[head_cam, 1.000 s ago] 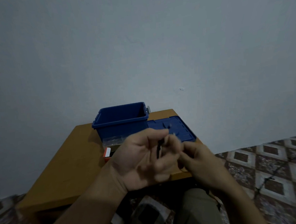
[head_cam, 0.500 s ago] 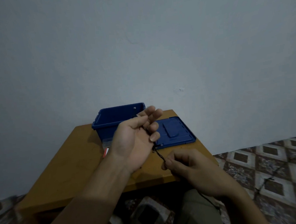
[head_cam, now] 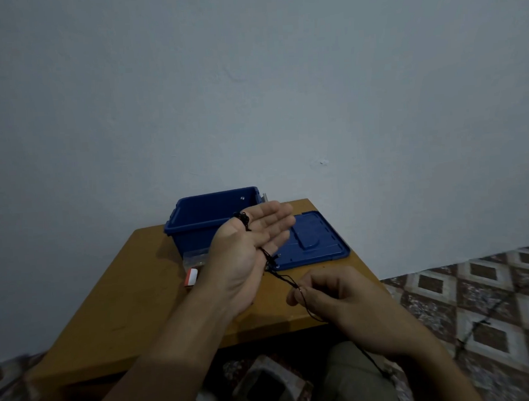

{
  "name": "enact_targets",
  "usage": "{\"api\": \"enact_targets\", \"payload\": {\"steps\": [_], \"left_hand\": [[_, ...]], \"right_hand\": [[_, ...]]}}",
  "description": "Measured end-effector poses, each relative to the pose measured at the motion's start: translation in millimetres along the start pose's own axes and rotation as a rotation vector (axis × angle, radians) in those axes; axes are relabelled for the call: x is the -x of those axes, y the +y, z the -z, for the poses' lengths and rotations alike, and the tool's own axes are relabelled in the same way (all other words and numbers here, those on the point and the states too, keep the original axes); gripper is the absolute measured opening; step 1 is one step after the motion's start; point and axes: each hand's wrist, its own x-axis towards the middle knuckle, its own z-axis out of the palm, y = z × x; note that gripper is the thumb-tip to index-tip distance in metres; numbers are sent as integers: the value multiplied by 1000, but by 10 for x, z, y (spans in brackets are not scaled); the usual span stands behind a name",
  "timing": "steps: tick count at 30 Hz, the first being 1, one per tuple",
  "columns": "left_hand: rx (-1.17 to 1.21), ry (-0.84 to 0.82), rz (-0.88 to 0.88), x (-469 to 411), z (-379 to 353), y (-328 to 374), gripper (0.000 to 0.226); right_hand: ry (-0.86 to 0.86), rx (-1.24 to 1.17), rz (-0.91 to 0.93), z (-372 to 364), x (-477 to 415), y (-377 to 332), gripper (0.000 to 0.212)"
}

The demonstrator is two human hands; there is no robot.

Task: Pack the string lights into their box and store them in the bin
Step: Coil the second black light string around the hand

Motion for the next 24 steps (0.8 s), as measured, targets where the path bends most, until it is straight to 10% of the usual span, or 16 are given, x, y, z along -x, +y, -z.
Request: {"api": "enact_targets", "payload": {"steps": [24], "left_hand": [[-824,-250,326,93,131,36,24]], "right_hand": [[262,-351,118,69,56,-35,23]]}}
